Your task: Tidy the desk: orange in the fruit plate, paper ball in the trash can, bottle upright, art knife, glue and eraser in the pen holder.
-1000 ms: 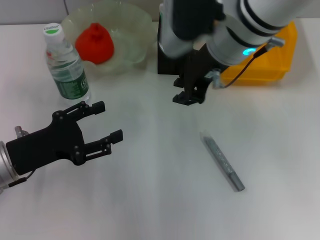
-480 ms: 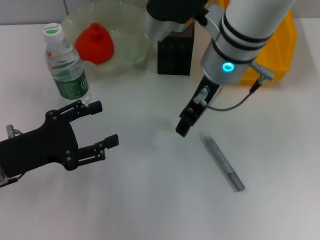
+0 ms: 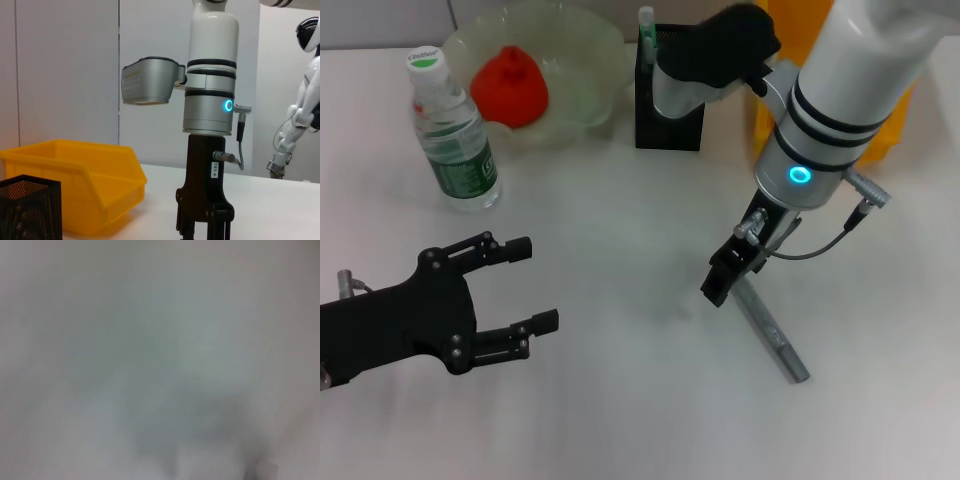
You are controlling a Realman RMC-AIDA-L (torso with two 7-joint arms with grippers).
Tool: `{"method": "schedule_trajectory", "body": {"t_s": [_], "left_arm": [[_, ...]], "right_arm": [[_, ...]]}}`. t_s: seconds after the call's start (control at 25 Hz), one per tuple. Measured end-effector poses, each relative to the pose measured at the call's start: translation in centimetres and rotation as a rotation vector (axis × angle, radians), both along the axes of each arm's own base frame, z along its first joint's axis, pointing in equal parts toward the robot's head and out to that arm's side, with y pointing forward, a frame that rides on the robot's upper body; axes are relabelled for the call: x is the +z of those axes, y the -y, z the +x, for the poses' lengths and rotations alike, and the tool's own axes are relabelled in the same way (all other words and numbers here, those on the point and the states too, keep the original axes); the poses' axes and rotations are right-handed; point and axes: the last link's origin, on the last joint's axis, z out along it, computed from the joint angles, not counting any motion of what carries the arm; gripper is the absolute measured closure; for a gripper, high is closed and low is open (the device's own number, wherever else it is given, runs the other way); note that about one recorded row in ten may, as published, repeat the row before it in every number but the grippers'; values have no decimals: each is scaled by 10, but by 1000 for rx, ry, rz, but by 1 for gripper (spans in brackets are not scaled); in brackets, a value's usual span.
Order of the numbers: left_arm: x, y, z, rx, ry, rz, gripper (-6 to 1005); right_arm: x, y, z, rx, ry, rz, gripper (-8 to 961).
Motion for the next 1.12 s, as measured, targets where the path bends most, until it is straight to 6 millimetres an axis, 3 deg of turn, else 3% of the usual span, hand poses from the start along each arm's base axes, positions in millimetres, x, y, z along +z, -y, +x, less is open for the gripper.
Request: {"method": "schedule_trajectory", "body": {"t_s": [0.24,0.6,0.8,1.04,1.12], "left_arm": [[-1,-2,1,-5,-6,-2,186],[-2,-4,4,-13,-5,-3,186],[-2,-6,5,-19,-6,0,186],[-3,-8,8,-27,-5,1,186],[-3,-8,8,-28,-5,1,186]], "right_arm": [[-1,0,17,-23,9,23,308],[-3,3,25,-17,14,16,391],[-5,5,27,-14,15,12,530],[-3,6,31,-11,27,0,602],[-3,6,31,-5,27,-5,683]]}}
